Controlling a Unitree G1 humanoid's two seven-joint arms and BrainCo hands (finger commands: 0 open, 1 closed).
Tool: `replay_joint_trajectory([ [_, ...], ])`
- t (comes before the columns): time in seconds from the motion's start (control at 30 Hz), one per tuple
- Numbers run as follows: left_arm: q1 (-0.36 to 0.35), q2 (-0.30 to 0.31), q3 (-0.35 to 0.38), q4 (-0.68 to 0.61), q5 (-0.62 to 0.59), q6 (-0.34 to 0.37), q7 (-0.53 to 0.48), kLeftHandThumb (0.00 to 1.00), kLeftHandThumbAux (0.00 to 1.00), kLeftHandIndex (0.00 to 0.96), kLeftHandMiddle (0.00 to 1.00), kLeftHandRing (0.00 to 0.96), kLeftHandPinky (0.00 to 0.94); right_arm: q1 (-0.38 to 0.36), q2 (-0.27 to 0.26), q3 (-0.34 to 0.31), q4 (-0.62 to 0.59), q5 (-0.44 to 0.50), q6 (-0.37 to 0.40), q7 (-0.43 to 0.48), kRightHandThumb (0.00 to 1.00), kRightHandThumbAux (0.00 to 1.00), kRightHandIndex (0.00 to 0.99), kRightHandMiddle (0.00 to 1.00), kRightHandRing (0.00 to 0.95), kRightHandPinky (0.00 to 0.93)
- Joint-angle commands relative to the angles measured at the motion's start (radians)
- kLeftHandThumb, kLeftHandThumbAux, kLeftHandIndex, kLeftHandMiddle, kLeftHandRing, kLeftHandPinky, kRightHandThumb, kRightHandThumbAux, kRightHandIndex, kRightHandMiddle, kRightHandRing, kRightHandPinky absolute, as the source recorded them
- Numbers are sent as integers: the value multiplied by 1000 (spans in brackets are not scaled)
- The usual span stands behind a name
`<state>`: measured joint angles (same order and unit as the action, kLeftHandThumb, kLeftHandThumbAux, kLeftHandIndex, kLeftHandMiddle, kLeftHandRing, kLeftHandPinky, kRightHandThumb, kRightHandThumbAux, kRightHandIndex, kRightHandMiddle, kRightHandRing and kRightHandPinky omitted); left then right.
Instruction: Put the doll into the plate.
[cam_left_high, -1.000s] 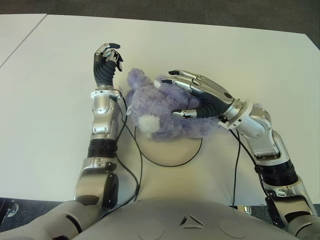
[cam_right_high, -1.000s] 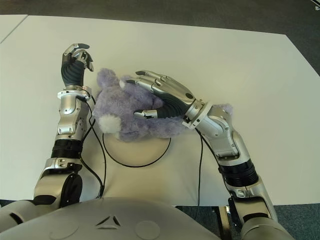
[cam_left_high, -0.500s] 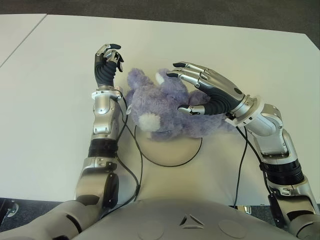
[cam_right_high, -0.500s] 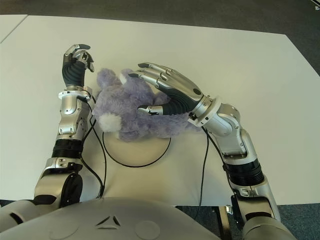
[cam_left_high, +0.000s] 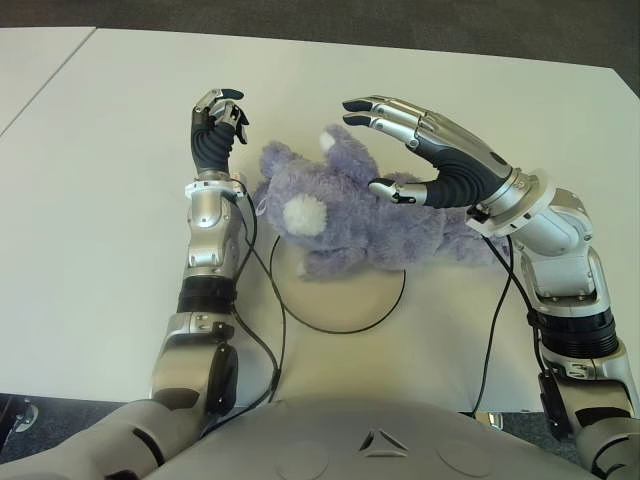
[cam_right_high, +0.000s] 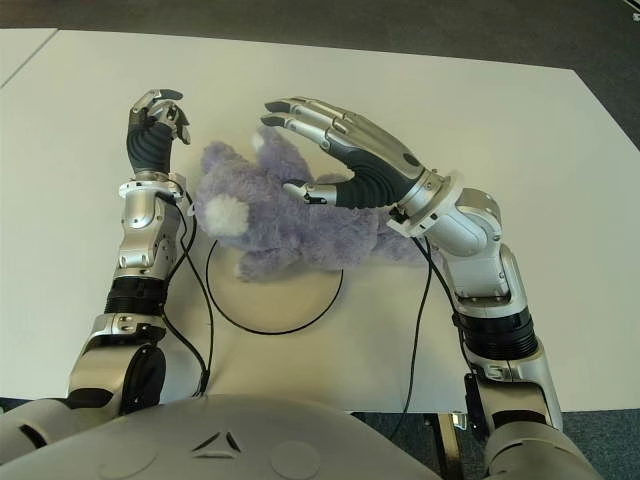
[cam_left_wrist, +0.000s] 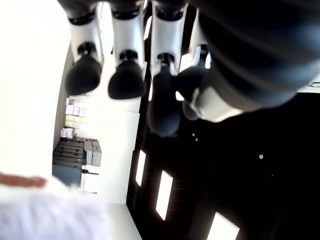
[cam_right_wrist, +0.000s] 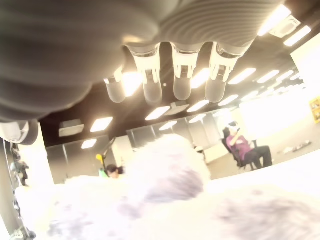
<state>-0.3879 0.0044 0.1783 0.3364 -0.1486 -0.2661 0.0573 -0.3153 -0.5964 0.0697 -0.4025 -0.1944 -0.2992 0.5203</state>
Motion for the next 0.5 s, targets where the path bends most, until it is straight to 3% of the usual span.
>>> replay_joint_trajectory([
  [0.03, -7, -3, 2, 28, -4, -6, -8, 719, 698, 446, 802, 794, 765, -16, -34, -21, -45, 21, 83, 47, 424, 213, 0, 0, 0, 100],
  [0.17, -9, -2, 3, 32, -6, -9, -9, 720, 698, 446, 800, 793, 763, -37, -48, -21, -67, 13, 133, 70, 429, 223, 0, 0, 0, 101],
  [0.3, -15, -2, 3, 46, -9, -17, -11, 720, 697, 446, 799, 792, 762, -78, -99, -25, -86, -8, 197, 125, 437, 234, 0, 0, 0, 107],
  [0.5, -17, -1, 3, 52, -13, -19, -12, 721, 697, 446, 797, 789, 757, -97, -133, -35, -85, -62, 169, 117, 413, 236, 0, 0, 0, 55],
])
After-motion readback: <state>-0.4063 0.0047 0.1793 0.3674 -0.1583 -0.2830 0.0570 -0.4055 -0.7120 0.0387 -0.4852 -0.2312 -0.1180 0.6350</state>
